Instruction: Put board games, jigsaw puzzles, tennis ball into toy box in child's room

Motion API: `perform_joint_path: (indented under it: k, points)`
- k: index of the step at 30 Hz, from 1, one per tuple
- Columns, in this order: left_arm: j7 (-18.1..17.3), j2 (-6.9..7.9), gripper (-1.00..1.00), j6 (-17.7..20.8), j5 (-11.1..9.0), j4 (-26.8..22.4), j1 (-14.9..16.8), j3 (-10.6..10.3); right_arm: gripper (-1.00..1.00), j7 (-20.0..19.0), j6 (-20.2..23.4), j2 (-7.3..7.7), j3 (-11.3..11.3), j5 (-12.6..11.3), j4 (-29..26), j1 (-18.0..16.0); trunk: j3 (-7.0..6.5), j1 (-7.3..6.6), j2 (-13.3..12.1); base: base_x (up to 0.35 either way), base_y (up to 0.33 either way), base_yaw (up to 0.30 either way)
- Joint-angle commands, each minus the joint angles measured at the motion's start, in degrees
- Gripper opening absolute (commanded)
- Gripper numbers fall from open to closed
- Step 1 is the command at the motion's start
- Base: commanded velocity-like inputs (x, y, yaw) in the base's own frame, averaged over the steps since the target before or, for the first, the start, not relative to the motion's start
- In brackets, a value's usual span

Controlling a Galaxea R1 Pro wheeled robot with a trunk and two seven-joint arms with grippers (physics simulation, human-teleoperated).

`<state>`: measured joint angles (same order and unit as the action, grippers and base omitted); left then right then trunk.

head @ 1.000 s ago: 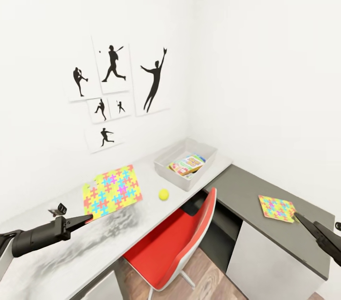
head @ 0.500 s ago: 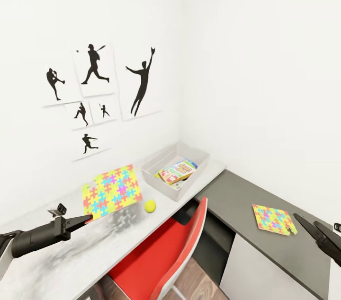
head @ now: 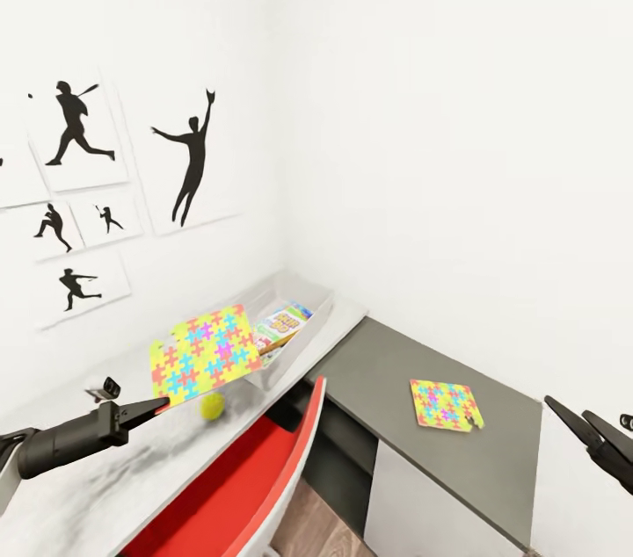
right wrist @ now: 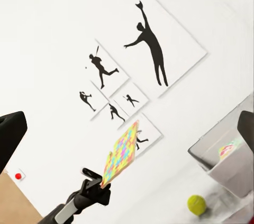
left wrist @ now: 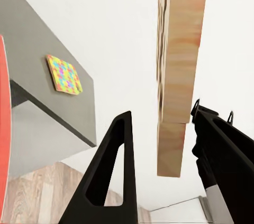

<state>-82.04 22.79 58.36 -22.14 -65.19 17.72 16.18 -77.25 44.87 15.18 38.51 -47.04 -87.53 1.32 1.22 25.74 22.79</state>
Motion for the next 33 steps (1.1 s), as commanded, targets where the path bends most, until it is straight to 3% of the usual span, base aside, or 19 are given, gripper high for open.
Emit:
perform_joint_path:
  k: [1, 8, 33]
  points:
    - [-0.1, 0.03, -1.0, 0.6, -0.1, 0.0, 0.0, 0.1, 1.0, 0.1, 0.5, 0.02, 0.0, -0.2, 0.0, 0.0, 0.1, 0.04, 0.1, 0.005, -0.131, -0.203]
    - [-0.1, 0.01, -1.0, 0.6, -0.1, 0.0, 0.0, 0.4, 1.0, 0.1, 0.5, -0.06, 0.0, 0.8, 0.0, 0.0, 0.07, 0.04, 0.1, 0.106, -0.033, -0.049]
    - [-0.1, -0.03, -1.0, 0.6, -0.2, 0.0, -0.1, 1.7, 1.0, 0.2, 0.5, -0.12, -0.1, 0.9, 0.0, 0.0, 0.31, 0.04, 0.1, 0.128, -0.002, -0.001]
